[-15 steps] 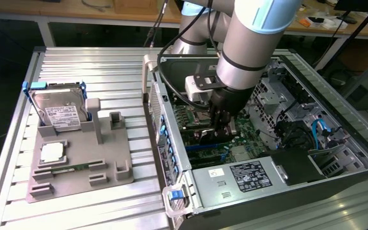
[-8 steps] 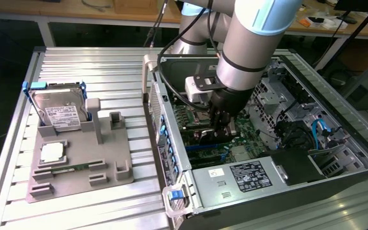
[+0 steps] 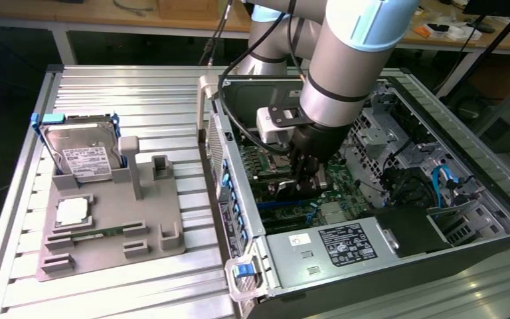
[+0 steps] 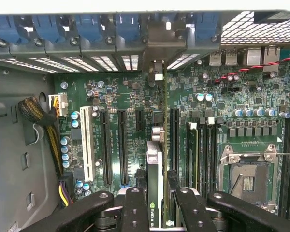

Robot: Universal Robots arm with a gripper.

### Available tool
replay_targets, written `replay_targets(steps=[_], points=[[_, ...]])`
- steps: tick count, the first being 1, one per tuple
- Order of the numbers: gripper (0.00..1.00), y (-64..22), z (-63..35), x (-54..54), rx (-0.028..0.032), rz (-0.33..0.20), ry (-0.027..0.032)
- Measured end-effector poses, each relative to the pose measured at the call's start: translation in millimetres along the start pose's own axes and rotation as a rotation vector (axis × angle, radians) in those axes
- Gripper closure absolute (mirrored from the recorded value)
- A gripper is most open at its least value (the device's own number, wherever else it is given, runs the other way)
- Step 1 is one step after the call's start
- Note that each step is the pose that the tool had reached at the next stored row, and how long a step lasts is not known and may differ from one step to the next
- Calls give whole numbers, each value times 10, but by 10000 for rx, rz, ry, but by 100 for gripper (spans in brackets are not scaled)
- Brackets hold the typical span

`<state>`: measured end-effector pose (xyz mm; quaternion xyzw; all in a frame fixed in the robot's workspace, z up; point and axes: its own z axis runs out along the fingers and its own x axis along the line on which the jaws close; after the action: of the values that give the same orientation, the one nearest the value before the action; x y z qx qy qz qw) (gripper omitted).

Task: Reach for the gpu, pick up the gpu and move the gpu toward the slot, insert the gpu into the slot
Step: 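Insert the gpu into the slot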

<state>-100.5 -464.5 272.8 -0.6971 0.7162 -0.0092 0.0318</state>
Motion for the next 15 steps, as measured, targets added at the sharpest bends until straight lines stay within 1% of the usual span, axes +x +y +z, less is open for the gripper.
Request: replay_targets(steps=[5, 9, 13, 15], points=[[73, 1, 14, 5, -14, 0, -3], [73, 1, 24, 10, -36, 2, -18], [73, 1, 34, 15, -66, 4, -41], [73, 2, 39, 16, -82, 6, -63]])
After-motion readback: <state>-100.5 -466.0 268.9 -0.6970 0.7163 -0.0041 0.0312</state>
